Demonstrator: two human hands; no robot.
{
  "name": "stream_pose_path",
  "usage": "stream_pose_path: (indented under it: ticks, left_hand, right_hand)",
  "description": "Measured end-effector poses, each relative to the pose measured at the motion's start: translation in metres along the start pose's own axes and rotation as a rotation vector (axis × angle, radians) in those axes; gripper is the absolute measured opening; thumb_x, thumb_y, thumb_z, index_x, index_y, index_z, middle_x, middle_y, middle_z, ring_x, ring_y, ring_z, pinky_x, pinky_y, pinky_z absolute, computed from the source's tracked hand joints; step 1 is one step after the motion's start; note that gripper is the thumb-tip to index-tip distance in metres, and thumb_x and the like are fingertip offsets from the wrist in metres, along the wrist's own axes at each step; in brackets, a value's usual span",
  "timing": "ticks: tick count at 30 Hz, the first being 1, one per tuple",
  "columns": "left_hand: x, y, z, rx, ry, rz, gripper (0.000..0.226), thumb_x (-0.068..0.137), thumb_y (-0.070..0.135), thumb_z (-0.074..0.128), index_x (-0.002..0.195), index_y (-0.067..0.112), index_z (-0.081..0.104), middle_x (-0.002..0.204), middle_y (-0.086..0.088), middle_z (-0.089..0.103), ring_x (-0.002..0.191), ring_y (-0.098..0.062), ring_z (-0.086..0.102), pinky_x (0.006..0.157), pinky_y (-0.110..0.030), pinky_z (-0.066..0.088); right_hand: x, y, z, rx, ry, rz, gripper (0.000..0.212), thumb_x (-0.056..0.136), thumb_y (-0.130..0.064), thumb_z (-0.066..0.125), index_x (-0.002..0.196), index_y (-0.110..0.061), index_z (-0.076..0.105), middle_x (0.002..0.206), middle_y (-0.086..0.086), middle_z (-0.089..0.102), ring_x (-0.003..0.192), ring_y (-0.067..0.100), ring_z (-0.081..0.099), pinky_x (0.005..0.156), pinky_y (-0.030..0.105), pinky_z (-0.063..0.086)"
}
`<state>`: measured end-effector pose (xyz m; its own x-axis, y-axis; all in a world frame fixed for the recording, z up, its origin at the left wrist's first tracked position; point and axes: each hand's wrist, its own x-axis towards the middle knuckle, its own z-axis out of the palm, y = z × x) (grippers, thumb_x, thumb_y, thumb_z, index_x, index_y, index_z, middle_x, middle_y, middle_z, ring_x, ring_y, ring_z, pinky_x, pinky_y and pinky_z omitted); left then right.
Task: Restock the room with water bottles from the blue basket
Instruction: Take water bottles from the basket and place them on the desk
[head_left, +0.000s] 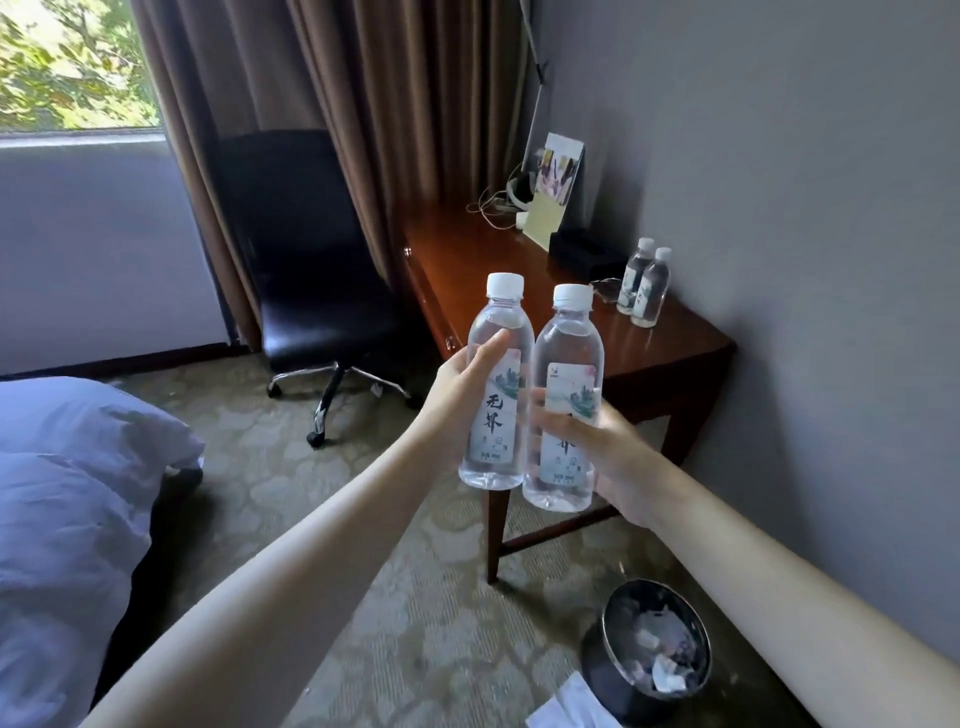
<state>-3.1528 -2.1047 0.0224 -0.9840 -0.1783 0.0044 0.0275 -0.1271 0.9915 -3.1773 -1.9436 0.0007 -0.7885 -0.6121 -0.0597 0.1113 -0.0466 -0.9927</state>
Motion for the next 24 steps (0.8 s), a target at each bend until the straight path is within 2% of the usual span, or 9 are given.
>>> stream_pose_path:
  ticks: [3,6,11,16,19,22,24]
  left_hand:
    - [0.054,0.002,-0.010,-0.014,-0.030,-0.040,0.042,0.090,0.044,0.054,0.112,0.008,0.060,0.085,-0.006,0.071,0.075,-0.021,0.071,0.076,-0.040,0.058]
    - [0.102,-0.003,-0.010,0.016,-0.052,-0.085,0.045,0.089,0.045,0.054,0.115,0.008,0.059,0.086,-0.006,0.071,0.075,-0.020,0.071,0.076,-0.039,0.058]
    - [0.183,-0.020,-0.002,0.076,-0.069,-0.141,0.050,0.087,0.049,0.056,0.119,0.010,0.058,0.102,-0.014,0.071,0.086,-0.026,0.072,0.079,-0.041,0.059]
    - [0.262,-0.028,0.019,0.076,-0.099,-0.168,0.056,0.085,0.052,0.057,0.120,0.009,0.056,0.107,-0.018,0.069,0.093,-0.031,0.070,0.087,-0.048,0.056]
    - [0.304,-0.032,0.030,0.063,-0.138,-0.184,0.049,0.089,0.047,0.053,0.121,0.009,0.055,0.098,-0.013,0.068,0.085,-0.025,0.069,0.081,-0.042,0.057]
    - [0.340,-0.038,0.037,0.052,-0.171,-0.209,0.044,0.090,0.046,0.052,0.117,0.012,0.056,0.088,-0.006,0.069,0.073,-0.017,0.070,0.068,-0.032,0.058]
    - [0.365,-0.042,0.042,0.067,-0.190,-0.216,0.045,0.089,0.048,0.051,0.117,0.013,0.056,0.087,-0.005,0.070,0.073,-0.017,0.071,0.067,-0.030,0.058]
  right_hand:
    - [0.048,-0.004,-0.014,0.022,0.029,0.012,0.056,0.078,-0.026,0.068,0.130,-0.017,0.050,0.121,0.006,0.067,0.110,0.021,0.066,0.091,0.040,0.054]
    - [0.086,-0.001,-0.032,0.045,0.059,0.038,0.059,0.077,-0.028,0.070,0.131,-0.017,0.049,0.122,0.006,0.066,0.112,0.023,0.064,0.096,0.048,0.050]
    - [0.145,0.007,-0.076,0.065,0.089,0.042,0.046,0.082,-0.024,0.065,0.126,-0.017,0.054,0.120,0.008,0.067,0.110,0.025,0.065,0.090,0.043,0.055]
    - [0.207,0.013,-0.131,0.103,0.164,0.071,0.060,0.075,-0.030,0.072,0.130,-0.020,0.050,0.121,0.007,0.067,0.112,0.027,0.064,0.094,0.053,0.050]
    - [0.236,0.012,-0.158,0.111,0.177,0.078,0.068,0.072,-0.033,0.074,0.132,-0.018,0.048,0.122,0.009,0.066,0.112,0.028,0.064,0.095,0.053,0.050]
    - [0.261,0.010,-0.179,0.118,0.197,0.093,0.063,0.075,-0.029,0.071,0.132,-0.017,0.048,0.122,0.009,0.066,0.111,0.027,0.064,0.092,0.046,0.052]
    - [0.278,0.009,-0.191,0.126,0.228,0.106,0.061,0.075,-0.028,0.070,0.132,-0.018,0.050,0.122,0.008,0.066,0.112,0.026,0.064,0.092,0.044,0.052]
